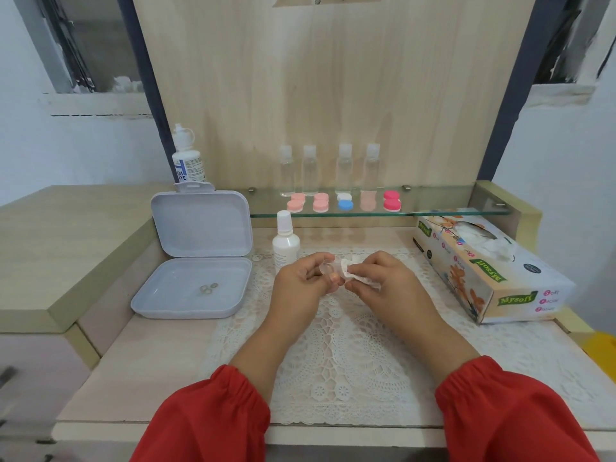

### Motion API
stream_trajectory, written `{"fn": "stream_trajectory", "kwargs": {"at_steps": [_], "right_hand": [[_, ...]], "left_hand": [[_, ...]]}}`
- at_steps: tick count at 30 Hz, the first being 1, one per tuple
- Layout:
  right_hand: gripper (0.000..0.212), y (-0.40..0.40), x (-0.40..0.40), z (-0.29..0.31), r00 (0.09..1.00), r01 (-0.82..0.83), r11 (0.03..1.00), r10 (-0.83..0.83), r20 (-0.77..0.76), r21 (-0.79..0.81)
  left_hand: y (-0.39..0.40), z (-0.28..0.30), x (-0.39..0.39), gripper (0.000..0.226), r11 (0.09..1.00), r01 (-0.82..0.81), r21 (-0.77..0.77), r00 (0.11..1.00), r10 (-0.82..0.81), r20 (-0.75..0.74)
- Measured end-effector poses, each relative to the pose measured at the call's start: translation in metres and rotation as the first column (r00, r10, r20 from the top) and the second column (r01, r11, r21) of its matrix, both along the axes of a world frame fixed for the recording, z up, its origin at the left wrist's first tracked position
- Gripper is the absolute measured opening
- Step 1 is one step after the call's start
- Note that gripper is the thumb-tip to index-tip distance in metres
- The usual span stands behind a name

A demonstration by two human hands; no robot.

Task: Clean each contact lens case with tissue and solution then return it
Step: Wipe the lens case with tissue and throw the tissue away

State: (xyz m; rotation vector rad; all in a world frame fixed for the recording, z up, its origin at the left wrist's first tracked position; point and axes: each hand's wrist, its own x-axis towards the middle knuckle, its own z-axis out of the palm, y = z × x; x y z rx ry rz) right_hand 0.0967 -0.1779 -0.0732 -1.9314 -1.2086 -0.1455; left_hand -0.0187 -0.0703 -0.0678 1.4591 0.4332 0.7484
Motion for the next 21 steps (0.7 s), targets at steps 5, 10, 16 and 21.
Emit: {"fn": "stream_trajectory", "kwargs": {"at_steps": [5, 10, 16, 21], "right_hand": [[0.016, 0.001, -0.001, 0.002, 0.99, 0.008, 0.998, 0.002, 0.138, -0.067], [0.013, 0.0, 0.004, 0.002, 0.991, -0.052, 0.996, 0.043, -0.128, -0.071], [0.014, -0.001, 0.002, 0.012, 0.738, 0.022, 0.949, 0.197, -0.646, 0.314], [0.017, -0.005, 0.006, 0.011, 0.771, 0.158, 0.925, 0.103, -0.629, 0.346]], "left_hand": [[-0.002, 0.0, -0.001, 0.032, 0.998, 0.024, 0.056, 0.999, -0.022, -0.03], [-0.001, 0.0, -0.001, 0.029, 0.998, 0.056, 0.039, 0.998, -0.055, -0.024], [0.0, 0.002, 0.0, 0.027, 0.994, 0.085, -0.065, 0.995, -0.082, 0.052], [0.001, 0.002, -0.001, 0.026, 0.995, 0.074, -0.071, 0.996, -0.071, 0.053]]}}
